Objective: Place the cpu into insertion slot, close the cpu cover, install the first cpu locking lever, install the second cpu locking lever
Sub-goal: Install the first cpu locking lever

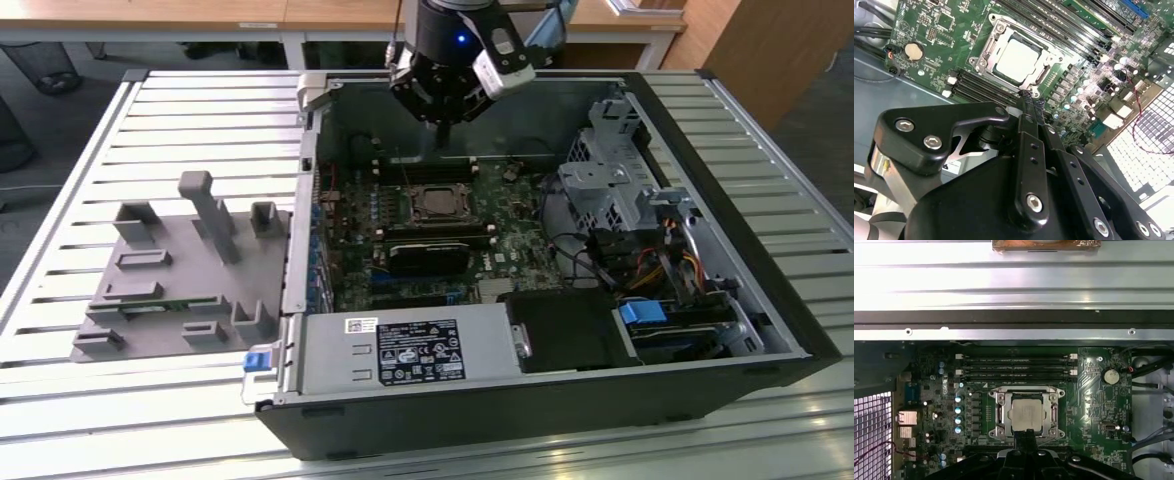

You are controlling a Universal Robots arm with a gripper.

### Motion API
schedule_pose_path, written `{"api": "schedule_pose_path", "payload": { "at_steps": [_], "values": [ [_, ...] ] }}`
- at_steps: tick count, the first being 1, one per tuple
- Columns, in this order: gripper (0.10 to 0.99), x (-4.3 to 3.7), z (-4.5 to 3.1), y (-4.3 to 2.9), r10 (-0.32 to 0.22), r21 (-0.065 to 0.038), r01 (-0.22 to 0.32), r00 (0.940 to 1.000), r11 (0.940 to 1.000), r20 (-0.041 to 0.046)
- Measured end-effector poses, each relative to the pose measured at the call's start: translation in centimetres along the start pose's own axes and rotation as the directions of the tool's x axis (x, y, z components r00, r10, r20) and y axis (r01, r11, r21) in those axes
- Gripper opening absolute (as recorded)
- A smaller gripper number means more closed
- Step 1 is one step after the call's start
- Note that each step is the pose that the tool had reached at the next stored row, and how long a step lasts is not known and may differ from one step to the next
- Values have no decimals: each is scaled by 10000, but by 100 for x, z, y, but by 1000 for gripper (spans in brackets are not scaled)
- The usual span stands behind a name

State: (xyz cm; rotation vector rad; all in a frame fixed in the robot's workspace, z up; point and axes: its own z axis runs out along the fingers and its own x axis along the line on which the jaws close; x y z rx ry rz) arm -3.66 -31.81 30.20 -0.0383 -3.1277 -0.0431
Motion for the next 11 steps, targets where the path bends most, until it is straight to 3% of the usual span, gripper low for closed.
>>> {"api": "schedule_pose_path", "payload": {
  "at_steps": [3, 8, 11],
  "values": [
    [118, 37, 26, -2, -2, 2, 2, 10000, 10000, 24],
    [118, 161, 86, -7, -8, -2, 8, 9998, 10000, 192],
    [118, 233, 112, -9, -14, -4, 14, 9998, 10000, 195]
  ]
}}
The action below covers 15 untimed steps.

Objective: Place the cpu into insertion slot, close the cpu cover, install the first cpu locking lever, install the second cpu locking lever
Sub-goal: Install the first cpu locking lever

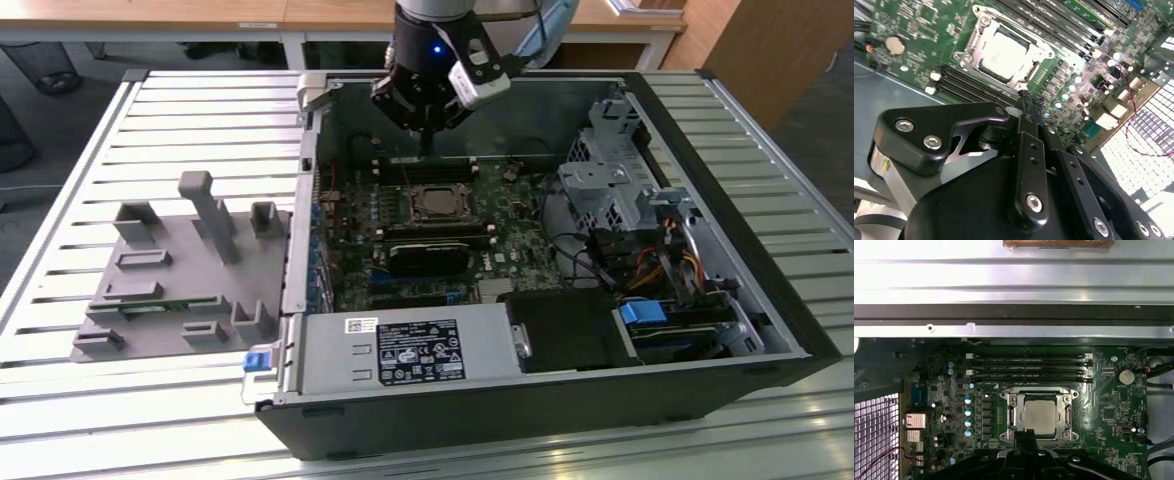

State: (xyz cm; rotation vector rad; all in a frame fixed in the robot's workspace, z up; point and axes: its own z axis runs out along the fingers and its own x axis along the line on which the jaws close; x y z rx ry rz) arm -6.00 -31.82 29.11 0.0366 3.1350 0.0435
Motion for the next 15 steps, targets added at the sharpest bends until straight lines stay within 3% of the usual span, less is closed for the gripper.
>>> {"api": "schedule_pose_path", "payload": {
  "at_steps": [5, 10, 15],
  "values": [
    [118, 78, 54, -3, -4, 0, 4, 10000, 10000, 14],
    [118, 263, 88, -8, -7, -3, 7, 10000, 10000, 33],
    [118, 329, 145, -4, -28, -1, 28, 10000, 10000, 71]
  ]
}}
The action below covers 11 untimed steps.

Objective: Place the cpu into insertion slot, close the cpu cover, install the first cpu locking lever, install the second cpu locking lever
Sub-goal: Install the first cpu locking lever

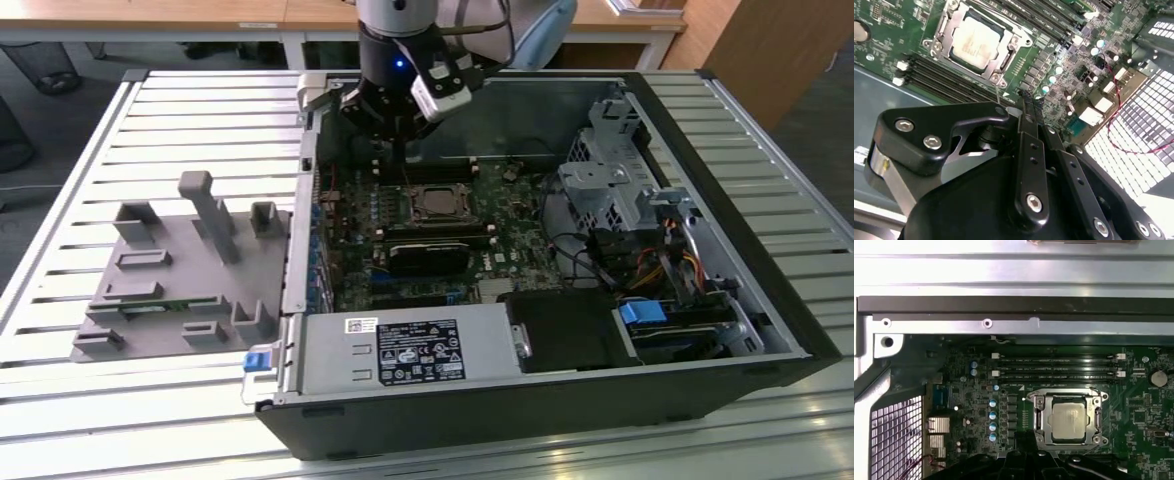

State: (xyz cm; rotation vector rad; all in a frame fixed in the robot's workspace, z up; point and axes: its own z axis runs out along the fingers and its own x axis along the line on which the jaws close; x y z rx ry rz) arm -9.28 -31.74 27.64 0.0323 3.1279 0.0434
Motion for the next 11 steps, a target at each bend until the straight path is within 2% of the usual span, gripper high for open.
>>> {"api": "schedule_pose_path", "payload": {
  "at_steps": [7, 11],
  "values": [
    [118, 62, 91, 12, 0, -1, 0, 10000, 10000, 1],
    [118, 72, 143, 48, 28, 1, -28, 10000, 10000, 1]
  ]
}}
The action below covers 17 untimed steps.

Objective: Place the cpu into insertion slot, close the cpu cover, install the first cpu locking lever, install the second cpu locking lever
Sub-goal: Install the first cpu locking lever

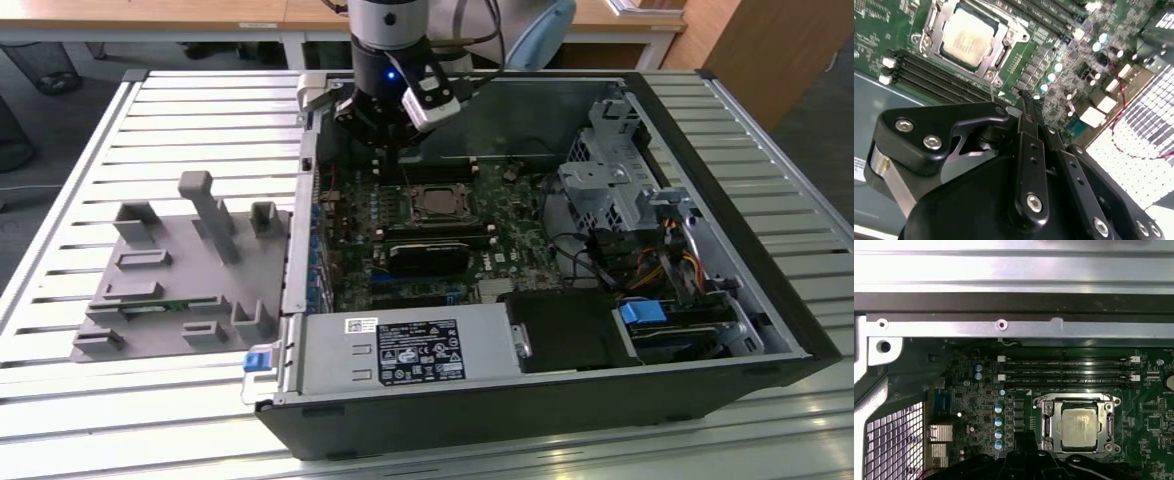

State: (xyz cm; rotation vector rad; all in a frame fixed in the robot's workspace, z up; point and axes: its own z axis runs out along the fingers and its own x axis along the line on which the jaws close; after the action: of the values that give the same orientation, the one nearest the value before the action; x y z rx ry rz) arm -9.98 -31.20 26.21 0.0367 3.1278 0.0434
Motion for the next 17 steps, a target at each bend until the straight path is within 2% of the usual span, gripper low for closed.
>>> {"api": "schedule_pose_path", "payload": {
  "at_steps": [7, 17],
  "values": [
    [118, 12, 44, 64, 31, -6, -31, 10000, 10000, 8],
    [118, 43, 67, 163, 31, -6, -31, 10000, 10000, 7]
  ]
}}
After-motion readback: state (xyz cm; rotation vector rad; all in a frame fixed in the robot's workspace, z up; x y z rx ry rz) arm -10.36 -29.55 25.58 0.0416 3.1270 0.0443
